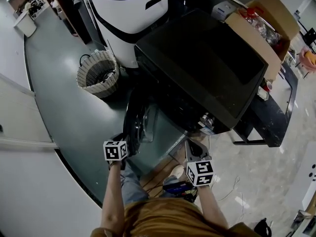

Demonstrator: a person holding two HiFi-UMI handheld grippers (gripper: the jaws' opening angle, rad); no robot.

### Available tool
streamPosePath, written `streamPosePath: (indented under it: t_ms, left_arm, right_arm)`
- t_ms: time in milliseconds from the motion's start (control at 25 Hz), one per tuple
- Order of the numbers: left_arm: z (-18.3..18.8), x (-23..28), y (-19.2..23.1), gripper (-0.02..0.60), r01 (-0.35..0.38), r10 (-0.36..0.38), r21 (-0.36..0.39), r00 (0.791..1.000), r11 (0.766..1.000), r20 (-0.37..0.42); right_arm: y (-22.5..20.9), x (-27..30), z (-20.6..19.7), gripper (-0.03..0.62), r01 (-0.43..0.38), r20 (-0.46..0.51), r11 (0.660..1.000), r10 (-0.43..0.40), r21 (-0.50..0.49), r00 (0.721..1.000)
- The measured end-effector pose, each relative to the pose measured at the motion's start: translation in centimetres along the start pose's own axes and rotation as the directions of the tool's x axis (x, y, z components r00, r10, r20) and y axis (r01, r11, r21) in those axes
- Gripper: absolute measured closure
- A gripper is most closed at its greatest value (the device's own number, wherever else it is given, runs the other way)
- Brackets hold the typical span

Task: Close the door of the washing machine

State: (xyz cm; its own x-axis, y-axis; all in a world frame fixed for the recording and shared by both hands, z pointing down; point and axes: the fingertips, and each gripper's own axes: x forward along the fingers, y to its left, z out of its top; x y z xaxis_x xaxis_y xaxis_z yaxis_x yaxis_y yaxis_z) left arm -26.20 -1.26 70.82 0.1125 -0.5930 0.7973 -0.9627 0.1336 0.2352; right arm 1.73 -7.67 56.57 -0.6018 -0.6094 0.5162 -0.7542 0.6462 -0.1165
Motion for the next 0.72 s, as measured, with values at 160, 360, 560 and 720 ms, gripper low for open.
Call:
streamPosePath:
  t_ms: [160, 360, 560, 720]
  left_arm:
    - [-0.1, 0.2, -1.2, 0.446, 0.020, -0.020, 0.008, 1.000, 1.000, -0.016]
    - [-0.3, 0.6, -2.7, 0.446, 0.049, -0.049, 0.000, 0.998, 0.999, -0.034]
    - [-0.4, 1.1, -4.1, 0.446, 0.077, -0.078, -0.020, 0.996, 0.997, -0.032]
    - [-0.3, 1.3, -5.1, 0.445, 0.090, -0.091, -0.023, 0.995, 0.996, -0.042]
  right_arm:
    - [-0.7, -0.7, 0.0, 0.582, 0.015, 0.007, 1.000, -0.015, 0.004, 1.000]
    - [-1.3, -1.5, -0.1, 0.582, 0.025, 0.012, 1.000, -0.025, 0.009, 1.000]
    - [-2.1, -2.3, -0.2, 0.582, 0.045, 0.016, 0.999, -0.045, 0.014, 0.999]
    - [-2.7, -2.9, -0.4, 0.582, 0.059, 0.022, 0.998, -0.059, 0.020, 0.998]
